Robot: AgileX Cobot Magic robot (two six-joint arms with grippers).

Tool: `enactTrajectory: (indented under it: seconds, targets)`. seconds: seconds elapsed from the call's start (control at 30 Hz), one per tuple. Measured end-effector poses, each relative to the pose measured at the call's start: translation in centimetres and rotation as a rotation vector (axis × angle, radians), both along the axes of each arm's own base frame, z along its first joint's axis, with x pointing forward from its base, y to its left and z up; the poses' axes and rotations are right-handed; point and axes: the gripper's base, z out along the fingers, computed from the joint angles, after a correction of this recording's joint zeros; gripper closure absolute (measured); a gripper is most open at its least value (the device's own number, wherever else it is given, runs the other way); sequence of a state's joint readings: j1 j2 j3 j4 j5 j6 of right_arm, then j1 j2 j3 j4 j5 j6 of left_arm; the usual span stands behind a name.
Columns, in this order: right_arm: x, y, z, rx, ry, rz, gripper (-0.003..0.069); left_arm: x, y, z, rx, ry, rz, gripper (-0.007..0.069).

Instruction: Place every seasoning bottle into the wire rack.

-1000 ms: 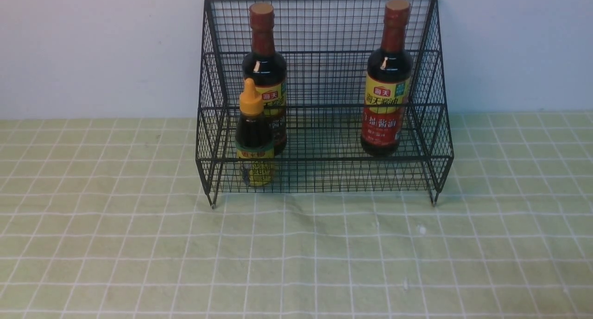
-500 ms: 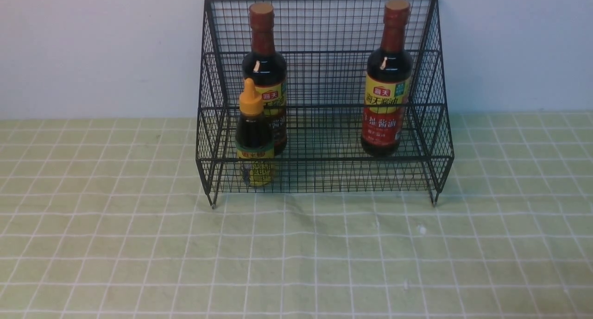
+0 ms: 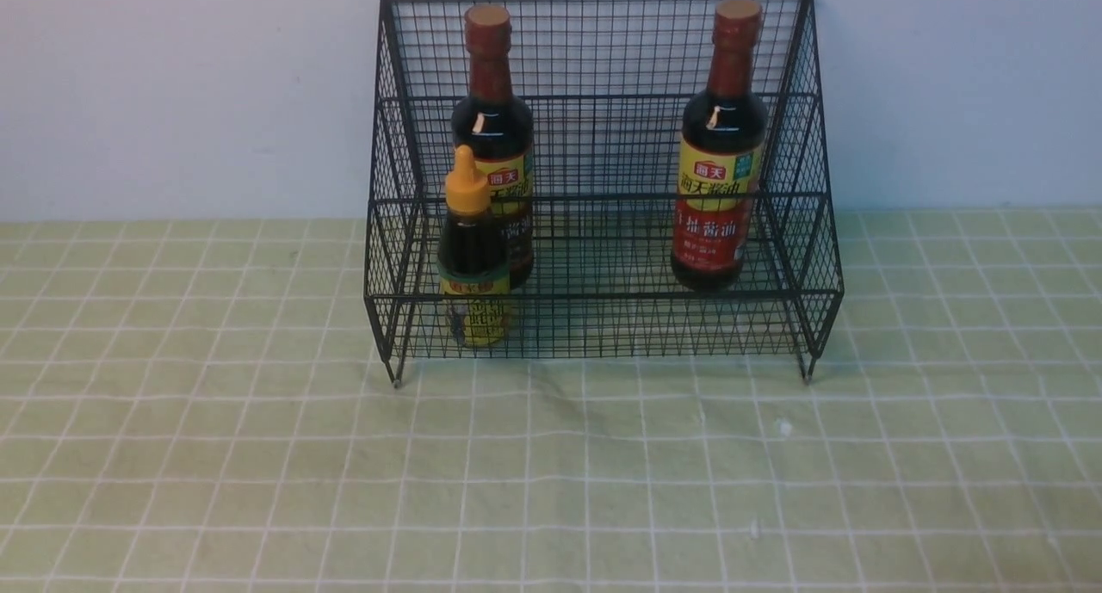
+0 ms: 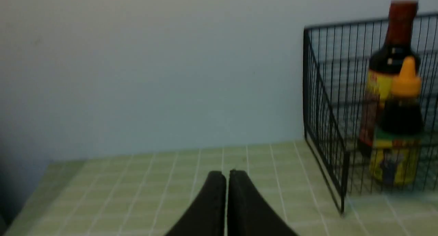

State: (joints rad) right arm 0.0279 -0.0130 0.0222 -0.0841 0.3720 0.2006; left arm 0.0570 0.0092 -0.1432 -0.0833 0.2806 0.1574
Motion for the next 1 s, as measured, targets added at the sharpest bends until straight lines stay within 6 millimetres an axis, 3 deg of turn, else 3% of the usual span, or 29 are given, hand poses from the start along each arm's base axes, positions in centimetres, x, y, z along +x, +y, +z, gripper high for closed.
enactTrajectory:
  seconds: [0.07, 0.2, 1.0]
  targets:
    - [0.0, 0.0, 0.0, 0.000, 0.001, 0.000, 0.0673, 0.4, 0.0, -3.2, -0.015, 0.077, 0.003, 0.0631]
    - [0.0, 0.0, 0.0, 0.000, 0.004, 0.000, 0.0673, 0.5, 0.1, -6.1, -0.014, 0.205, 0.004, 0.0631]
    - [0.0, 0.0, 0.0, 0.000, 0.004, -0.001, 0.0673, 0.4, -0.4, -6.4, -0.014, 0.246, -0.077, 0.0631]
